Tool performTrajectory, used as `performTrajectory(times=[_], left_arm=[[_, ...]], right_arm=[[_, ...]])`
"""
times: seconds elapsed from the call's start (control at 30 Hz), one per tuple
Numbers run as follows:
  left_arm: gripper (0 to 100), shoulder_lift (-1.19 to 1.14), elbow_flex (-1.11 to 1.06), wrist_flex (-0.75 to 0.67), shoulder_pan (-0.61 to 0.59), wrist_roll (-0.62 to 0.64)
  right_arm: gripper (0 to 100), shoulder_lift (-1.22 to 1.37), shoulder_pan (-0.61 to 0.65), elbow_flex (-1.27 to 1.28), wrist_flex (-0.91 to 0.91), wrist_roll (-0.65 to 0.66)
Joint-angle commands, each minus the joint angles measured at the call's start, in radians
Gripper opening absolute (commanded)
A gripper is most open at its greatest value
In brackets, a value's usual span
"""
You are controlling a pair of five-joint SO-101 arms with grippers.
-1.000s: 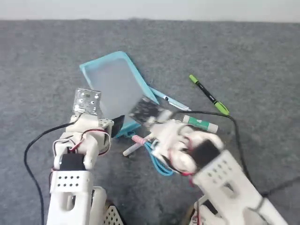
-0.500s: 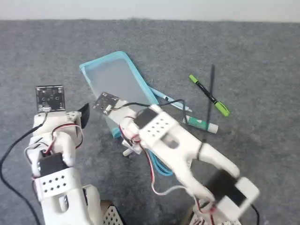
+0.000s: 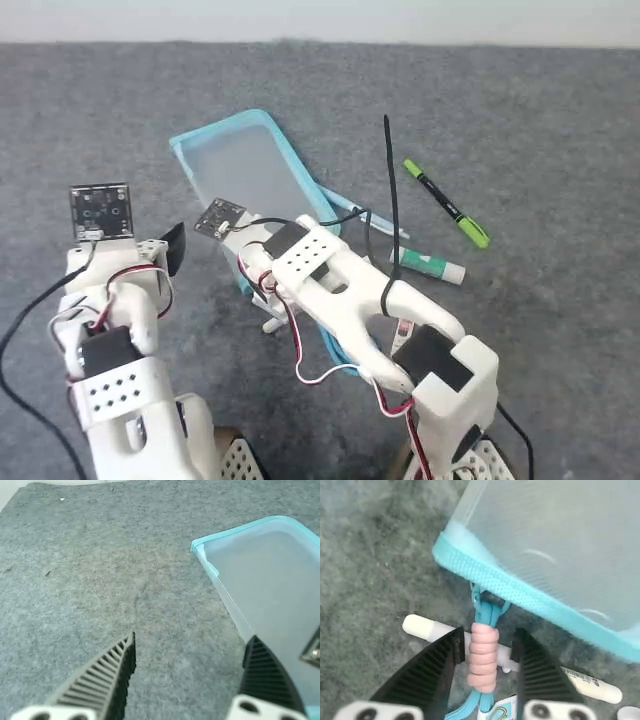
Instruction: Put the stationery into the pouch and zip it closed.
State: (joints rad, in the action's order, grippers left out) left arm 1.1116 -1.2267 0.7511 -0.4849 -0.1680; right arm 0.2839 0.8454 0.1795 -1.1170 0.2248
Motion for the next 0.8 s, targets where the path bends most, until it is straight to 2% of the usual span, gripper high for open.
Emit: performTrajectory(times=[0.0, 0.17, 0.27, 0.43, 0.6, 0.77], left_arm=[[32, -0.009, 0.061, 0.008, -0.002, -0.008], [32, -0.009, 0.056, 0.009, 0.006, -0.006], [32, -0.009, 0.045, 0.031, 0.052, -0.006], [32, -0.009, 0.041, 0.097, 0.152, -0.008], [32, 0.0, 0.042, 0.163, 0.259, -0.021], [38, 0.002, 0.047, 0.198, 0.351, -0.018]], right_arm=[[1.1, -0.008, -0.018, -0.055, -0.002, -0.015], [0.8, -0.039, -0.097, -0.06, -0.071, -0.054], [0.8, -0.15, -0.147, -0.052, -0.116, -0.054], [0.7, -0.533, -0.188, 0.089, -0.134, -0.049], [0.6, -0.932, -0.186, 0.393, -0.035, -0.046], [0.6, -1.07, -0.191, 0.505, -0.042, -0.023]])
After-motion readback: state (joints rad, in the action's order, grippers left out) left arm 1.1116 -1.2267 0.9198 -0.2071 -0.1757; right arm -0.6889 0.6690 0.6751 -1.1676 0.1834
